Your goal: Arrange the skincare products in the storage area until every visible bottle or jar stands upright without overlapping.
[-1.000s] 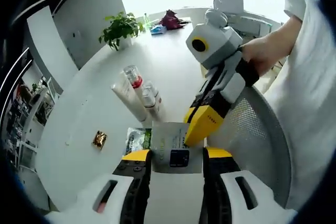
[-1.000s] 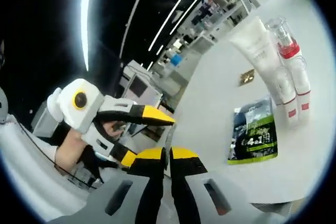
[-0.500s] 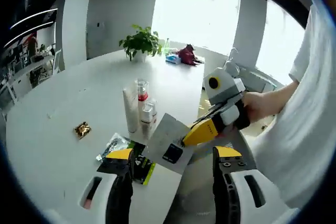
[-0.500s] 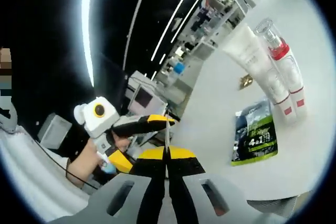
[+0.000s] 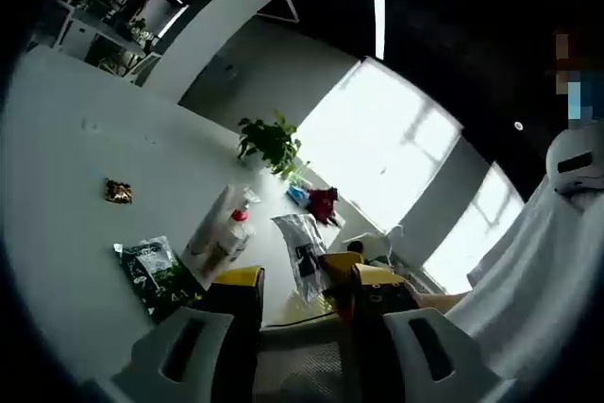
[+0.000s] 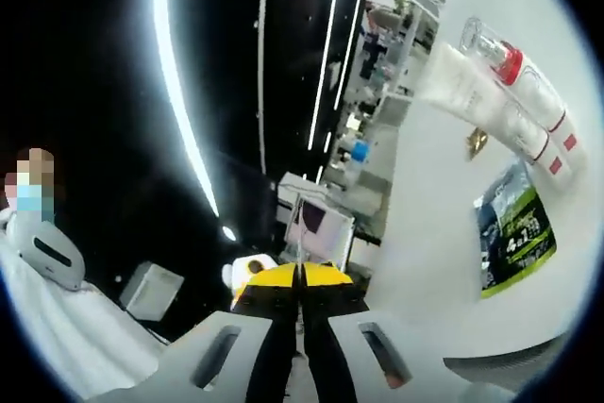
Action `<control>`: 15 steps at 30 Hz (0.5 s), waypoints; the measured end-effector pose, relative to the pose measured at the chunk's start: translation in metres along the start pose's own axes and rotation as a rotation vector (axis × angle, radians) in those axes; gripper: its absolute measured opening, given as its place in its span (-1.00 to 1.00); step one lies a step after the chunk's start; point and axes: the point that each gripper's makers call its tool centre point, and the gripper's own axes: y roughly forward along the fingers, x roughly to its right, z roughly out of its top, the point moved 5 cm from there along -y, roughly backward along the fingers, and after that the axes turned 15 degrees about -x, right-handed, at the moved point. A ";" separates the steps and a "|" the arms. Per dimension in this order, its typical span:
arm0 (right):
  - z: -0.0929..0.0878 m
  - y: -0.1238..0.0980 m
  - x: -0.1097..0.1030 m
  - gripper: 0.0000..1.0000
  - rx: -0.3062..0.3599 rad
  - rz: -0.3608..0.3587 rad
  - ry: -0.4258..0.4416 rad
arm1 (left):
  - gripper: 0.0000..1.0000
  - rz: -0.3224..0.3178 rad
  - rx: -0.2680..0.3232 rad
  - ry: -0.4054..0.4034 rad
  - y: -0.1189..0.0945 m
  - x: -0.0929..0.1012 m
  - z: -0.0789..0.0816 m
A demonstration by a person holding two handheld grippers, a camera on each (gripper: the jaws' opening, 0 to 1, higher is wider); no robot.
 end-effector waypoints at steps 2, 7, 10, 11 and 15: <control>-0.001 0.002 0.000 -0.98 0.000 0.007 0.008 | -0.46 -0.016 0.015 -0.066 0.001 0.000 -0.006; -0.003 0.005 0.000 -0.98 -0.020 0.004 0.002 | -0.68 -0.004 0.035 -0.116 -0.002 -0.004 -0.012; -0.002 0.006 0.000 -0.98 -0.017 0.007 0.003 | -0.77 -0.031 0.081 -0.180 -0.006 -0.002 -0.009; -0.002 0.006 0.000 -0.98 -0.016 0.006 0.003 | -0.83 -0.032 0.075 -0.185 -0.007 -0.002 -0.010; -0.003 0.007 0.000 -0.98 -0.018 0.001 0.005 | -0.98 -0.010 0.066 -0.198 -0.008 -0.005 -0.013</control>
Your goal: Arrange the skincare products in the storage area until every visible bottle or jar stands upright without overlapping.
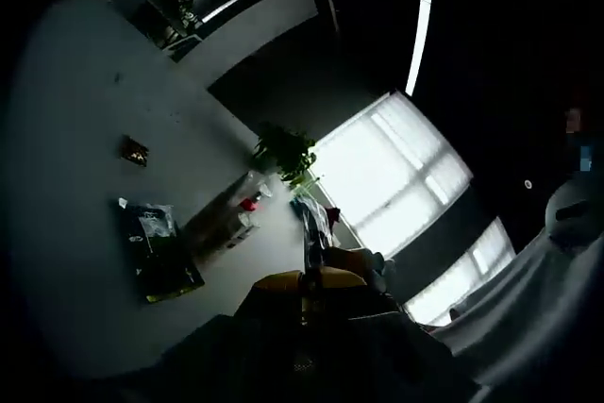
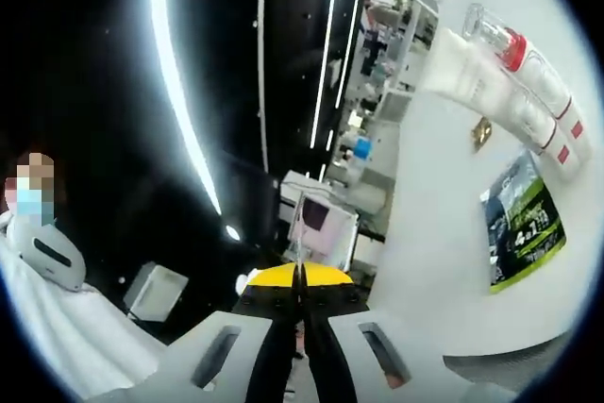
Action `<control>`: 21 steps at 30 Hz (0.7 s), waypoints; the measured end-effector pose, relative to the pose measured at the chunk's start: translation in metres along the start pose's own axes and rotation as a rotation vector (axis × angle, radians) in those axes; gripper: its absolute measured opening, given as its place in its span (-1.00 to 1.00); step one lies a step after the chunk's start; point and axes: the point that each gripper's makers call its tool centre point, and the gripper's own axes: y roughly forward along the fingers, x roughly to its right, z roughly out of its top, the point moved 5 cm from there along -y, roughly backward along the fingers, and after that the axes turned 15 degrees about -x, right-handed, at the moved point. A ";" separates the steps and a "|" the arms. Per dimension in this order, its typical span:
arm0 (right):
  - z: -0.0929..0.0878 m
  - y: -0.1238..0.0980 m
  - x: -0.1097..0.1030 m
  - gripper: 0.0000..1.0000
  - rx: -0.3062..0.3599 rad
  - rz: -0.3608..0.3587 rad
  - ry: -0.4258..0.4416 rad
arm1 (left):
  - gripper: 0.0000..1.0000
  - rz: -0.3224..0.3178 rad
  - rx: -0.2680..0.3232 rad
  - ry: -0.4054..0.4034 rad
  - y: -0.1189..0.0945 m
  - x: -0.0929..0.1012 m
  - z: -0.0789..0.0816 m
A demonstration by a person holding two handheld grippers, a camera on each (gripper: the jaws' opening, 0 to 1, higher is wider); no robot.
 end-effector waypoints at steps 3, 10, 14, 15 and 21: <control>0.000 0.000 0.001 -0.98 0.004 -0.004 0.007 | -1.00 0.002 0.034 -0.018 -0.002 0.000 0.001; -0.003 0.003 0.000 -0.96 -0.011 -0.038 -0.032 | -1.00 0.010 0.065 -0.067 -0.006 -0.003 -0.004; -0.007 0.005 0.001 -0.75 -0.058 -0.089 -0.110 | -1.00 0.004 0.087 -0.087 -0.010 -0.004 -0.005; -0.008 0.007 0.000 -0.63 -0.075 -0.091 -0.119 | -1.00 0.005 0.095 -0.096 -0.012 -0.005 -0.005; -0.012 0.014 -0.004 -0.14 -0.119 -0.102 -0.177 | -1.00 -0.001 0.118 -0.128 -0.016 -0.010 -0.010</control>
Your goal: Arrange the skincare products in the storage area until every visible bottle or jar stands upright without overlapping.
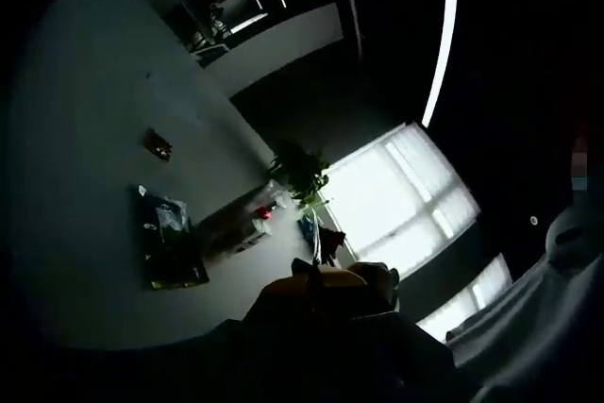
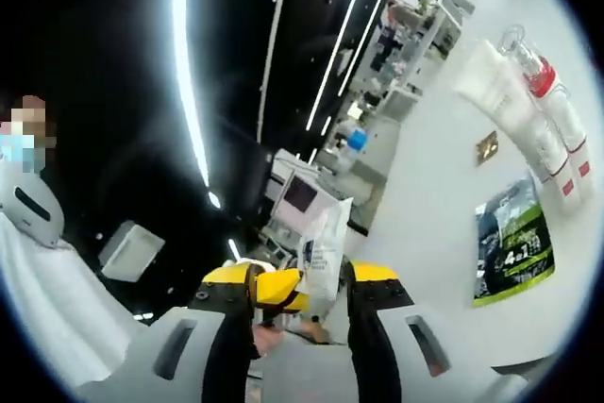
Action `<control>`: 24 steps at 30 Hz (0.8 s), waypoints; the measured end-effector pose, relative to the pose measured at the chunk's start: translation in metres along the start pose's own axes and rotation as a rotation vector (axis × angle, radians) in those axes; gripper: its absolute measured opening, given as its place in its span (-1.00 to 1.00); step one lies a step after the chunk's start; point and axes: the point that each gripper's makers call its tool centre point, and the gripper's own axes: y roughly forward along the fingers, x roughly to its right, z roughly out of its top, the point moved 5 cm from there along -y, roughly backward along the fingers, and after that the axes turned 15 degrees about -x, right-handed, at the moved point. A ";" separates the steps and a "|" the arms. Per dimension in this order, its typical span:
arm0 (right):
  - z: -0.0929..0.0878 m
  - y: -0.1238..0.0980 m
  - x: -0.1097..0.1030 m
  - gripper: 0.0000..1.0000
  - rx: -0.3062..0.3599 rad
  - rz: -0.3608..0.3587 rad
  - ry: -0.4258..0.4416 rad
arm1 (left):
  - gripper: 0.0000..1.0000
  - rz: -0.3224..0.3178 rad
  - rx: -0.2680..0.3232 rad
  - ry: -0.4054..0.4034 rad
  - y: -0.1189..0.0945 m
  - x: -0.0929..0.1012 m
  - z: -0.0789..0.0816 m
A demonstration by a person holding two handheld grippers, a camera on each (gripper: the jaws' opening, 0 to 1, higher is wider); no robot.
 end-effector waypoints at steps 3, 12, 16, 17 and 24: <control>-0.004 0.004 0.001 0.18 -0.034 -0.031 -0.018 | -1.00 -0.005 0.010 -0.021 -0.001 -0.003 -0.002; -0.011 0.006 0.003 0.77 -0.081 -0.076 -0.048 | -1.00 -0.010 0.022 -0.062 -0.005 -0.009 -0.008; -0.012 0.005 0.008 0.99 -0.096 -0.129 -0.078 | -1.00 -0.006 0.025 -0.082 -0.007 -0.014 -0.011; -0.013 0.004 0.009 0.98 -0.102 -0.139 -0.090 | -1.00 -0.002 0.028 -0.090 -0.008 -0.016 -0.011; -0.019 0.003 0.014 0.99 -0.181 -0.183 -0.169 | -1.00 0.021 0.039 -0.132 -0.011 -0.027 -0.012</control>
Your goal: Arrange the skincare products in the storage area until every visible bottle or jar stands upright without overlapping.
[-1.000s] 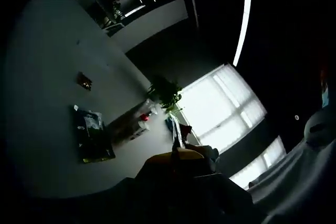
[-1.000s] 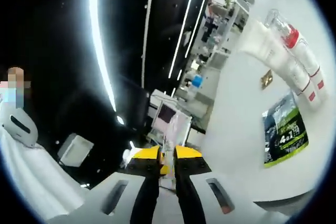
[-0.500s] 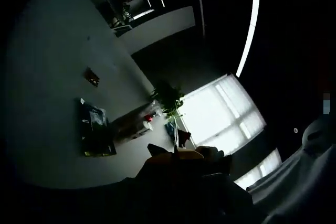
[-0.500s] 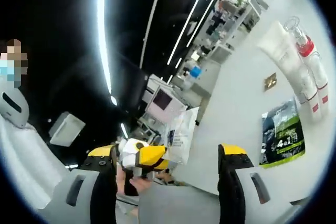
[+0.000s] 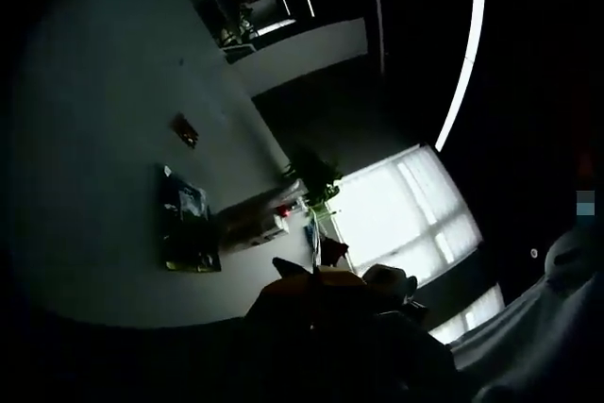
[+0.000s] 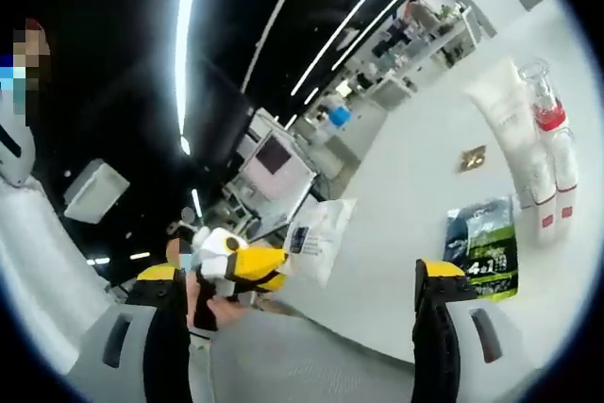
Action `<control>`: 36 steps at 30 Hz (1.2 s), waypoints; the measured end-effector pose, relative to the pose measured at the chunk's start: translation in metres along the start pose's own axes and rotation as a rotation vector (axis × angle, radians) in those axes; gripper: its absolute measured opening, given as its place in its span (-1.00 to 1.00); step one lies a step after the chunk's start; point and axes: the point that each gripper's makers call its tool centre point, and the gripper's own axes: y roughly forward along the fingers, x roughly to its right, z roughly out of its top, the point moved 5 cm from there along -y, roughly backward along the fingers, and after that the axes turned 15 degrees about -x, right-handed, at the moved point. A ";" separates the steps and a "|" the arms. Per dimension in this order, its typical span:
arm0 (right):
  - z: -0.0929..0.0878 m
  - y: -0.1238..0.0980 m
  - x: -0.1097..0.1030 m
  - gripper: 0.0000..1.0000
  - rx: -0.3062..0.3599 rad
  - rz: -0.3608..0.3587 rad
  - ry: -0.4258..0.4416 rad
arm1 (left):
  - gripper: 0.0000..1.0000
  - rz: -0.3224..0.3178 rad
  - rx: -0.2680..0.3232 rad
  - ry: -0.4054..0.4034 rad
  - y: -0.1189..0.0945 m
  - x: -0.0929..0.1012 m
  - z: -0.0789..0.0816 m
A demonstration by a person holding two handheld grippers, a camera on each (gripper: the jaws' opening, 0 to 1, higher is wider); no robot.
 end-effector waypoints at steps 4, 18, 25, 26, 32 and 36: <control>-0.002 0.002 0.002 0.99 -0.023 -0.015 -0.033 | -1.00 0.019 0.006 -0.023 -0.001 -0.007 0.002; -0.013 -0.001 0.018 0.99 -0.116 -0.123 -0.182 | -1.00 0.107 -0.009 -0.072 0.002 -0.040 0.010; -0.009 -0.008 0.027 0.99 -0.110 -0.161 -0.218 | -1.00 0.158 -0.004 -0.105 0.001 -0.060 0.014; -0.008 -0.009 0.028 0.99 -0.110 -0.167 -0.228 | -1.00 0.158 -0.002 -0.112 0.001 -0.062 0.014; -0.010 -0.013 0.032 0.99 -0.117 -0.194 -0.283 | -1.00 0.186 -0.005 -0.140 0.002 -0.079 0.016; -0.015 -0.015 0.037 0.99 -0.122 -0.222 -0.314 | -1.00 0.213 -0.023 -0.151 0.006 -0.089 0.015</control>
